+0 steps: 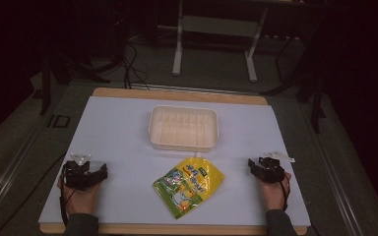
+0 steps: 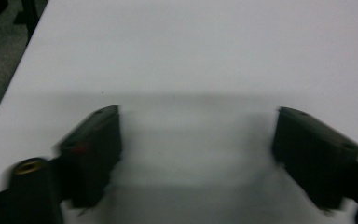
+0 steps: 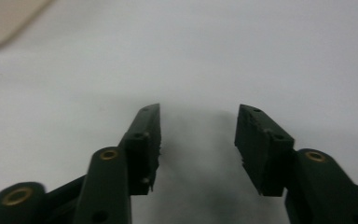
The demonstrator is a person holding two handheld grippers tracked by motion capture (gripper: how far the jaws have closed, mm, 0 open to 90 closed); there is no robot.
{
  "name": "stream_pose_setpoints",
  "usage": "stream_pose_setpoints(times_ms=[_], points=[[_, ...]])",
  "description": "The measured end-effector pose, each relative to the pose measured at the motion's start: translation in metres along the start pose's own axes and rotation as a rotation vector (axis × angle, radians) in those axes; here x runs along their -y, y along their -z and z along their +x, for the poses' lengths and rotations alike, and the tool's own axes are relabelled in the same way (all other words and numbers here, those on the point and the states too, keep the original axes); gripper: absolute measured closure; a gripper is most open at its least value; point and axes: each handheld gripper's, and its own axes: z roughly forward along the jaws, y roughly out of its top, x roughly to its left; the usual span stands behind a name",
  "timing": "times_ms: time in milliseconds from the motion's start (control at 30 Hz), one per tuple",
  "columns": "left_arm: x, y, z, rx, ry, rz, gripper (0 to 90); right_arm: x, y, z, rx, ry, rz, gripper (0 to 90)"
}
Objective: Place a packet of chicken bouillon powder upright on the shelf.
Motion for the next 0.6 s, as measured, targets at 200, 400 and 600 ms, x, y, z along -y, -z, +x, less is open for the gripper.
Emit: stream_pose_setpoints(times_ms=[200, 400, 600], points=[[0.001, 0.007, -0.002, 0.052, -0.039, -0.092, 44.8, -0.004, 0.009, 0.006, -0.098, 0.006, -0.002, 55.3], [0.002, 0.007, -0.001, 0.074, -0.031, -0.107, 45.9, -0.009, 0.019, 0.013, -0.145, 0.002, -0.013, 55.8], [0.002, 0.006, -0.004, 0.072, -0.055, -0.100, 46.3, -0.013, 0.022, 0.021, -0.202, 0.012, 0.010, 54.0]])
